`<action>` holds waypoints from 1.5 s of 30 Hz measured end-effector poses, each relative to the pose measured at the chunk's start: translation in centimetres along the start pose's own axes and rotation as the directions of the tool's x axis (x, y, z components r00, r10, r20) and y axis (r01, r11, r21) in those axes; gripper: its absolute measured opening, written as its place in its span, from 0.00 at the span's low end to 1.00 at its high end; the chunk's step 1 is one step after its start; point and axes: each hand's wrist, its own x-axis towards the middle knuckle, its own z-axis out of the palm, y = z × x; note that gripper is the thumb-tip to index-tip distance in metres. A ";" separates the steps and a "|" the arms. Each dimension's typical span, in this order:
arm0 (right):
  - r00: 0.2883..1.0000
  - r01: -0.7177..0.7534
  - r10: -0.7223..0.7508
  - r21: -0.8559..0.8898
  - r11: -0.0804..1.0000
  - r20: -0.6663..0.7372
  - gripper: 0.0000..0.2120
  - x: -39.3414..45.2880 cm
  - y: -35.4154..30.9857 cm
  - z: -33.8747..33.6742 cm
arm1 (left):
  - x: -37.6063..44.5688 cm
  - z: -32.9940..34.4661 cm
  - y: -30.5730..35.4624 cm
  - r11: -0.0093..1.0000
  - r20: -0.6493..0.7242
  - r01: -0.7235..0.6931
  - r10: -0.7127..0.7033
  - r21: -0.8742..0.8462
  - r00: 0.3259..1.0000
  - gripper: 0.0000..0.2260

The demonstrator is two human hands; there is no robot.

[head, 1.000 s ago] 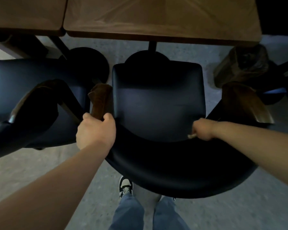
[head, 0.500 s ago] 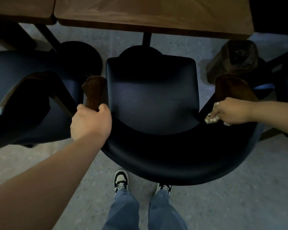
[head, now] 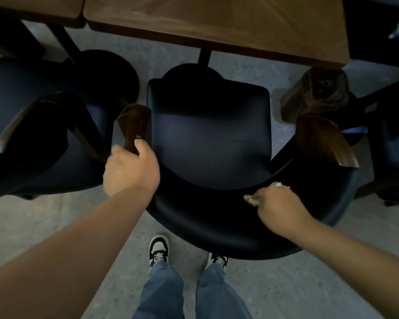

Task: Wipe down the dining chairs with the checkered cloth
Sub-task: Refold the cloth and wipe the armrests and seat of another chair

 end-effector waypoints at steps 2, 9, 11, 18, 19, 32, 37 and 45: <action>0.999 -0.001 -0.002 0.085 0.996 0.039 0.12 0.0 -2.6 0.5 | -0.1 0.0 0.1 1.000 0.005 -0.003 0.003 0.005 1.000 0.24; 0.995 -0.096 0.070 0.583 0.806 0.068 0.12 1.8 -11.3 2.0 | 0.1 0.0 0.2 0.998 -0.002 -0.010 0.010 0.055 1.000 0.21; 0.980 -0.195 0.151 0.764 0.615 0.129 0.10 2.8 -13.8 2.1 | 0.2 0.1 0.1 0.998 -0.014 -0.013 0.014 0.067 1.000 0.21; 0.989 0.051 -0.144 0.966 0.252 -0.015 0.14 7.4 -17.5 0.5 | 0.3 0.2 0.1 0.996 -0.021 -0.006 0.008 0.091 1.000 0.21; 0.976 0.133 -0.212 0.914 0.384 -0.052 0.15 7.6 -17.3 1.2 | 0.4 0.2 0.1 0.996 -0.021 -0.004 0.006 0.088 1.000 0.21; 0.917 0.351 -0.397 0.426 0.834 0.020 0.20 8.0 -12.1 3.5 | -0.1 -0.2 0.5 0.998 0.022 0.014 -0.016 0.068 1.000 0.21; 0.942 0.208 -0.263 0.250 0.946 0.211 0.12 7.3 -7.4 2.8 | 0.0 -0.3 0.5 0.997 0.022 0.023 -0.024 0.075 0.999 0.21; 0.973 0.115 -0.218 0.664 0.739 0.074 0.17 12.8 -17.7 4.4 | 0.2 -0.1 0.4 0.997 0.007 0.016 -0.017 0.071 1.000 0.20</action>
